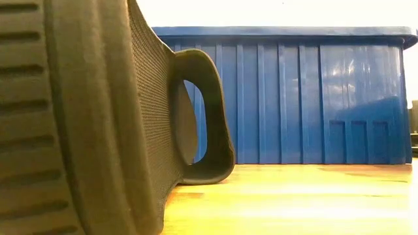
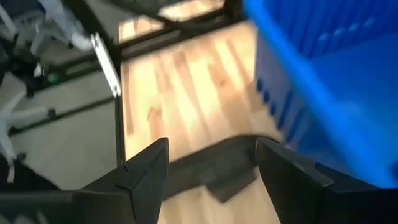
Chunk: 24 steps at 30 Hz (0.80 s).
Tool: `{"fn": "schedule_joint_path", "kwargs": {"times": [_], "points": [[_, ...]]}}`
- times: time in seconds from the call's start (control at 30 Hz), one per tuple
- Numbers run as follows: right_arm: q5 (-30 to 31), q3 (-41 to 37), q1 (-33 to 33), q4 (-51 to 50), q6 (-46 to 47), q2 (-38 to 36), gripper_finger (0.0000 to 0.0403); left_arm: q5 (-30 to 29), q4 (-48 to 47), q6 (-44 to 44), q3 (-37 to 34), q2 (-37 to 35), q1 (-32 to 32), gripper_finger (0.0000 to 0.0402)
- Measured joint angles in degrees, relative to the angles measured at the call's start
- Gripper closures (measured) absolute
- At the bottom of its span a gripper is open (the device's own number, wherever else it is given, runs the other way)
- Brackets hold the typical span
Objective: Pick and place slides into bin
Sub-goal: Put the black slide into the blue bin
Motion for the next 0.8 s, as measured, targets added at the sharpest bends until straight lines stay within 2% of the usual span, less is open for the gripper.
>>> {"fn": "schedule_joint_path", "kwargs": {"times": [0.2,0.43,0.63,0.8], "points": [[-0.1,0.0,3.8,0.3,2.3,5.8,0.0179,-0.1,-0.1,0.0,-2.0,0.2,0.0,0.0393],[3.8,0.0,6.3,0.3,3.2,13.6,0.0183,-0.1,0.0,0.0,-2.5,1.4,0.0,0.0393],[3.7,0.0,6.3,0.1,11.8,19.7,0.0184,-0.1,0.0,-0.1,-2.5,1.6,0.0,0.0393],[9.1,0.0,6.3,-2.2,15.7,22.0,0.0184,-0.1,0.0,-0.1,-2.5,1.4,0.0,0.0393]]}}
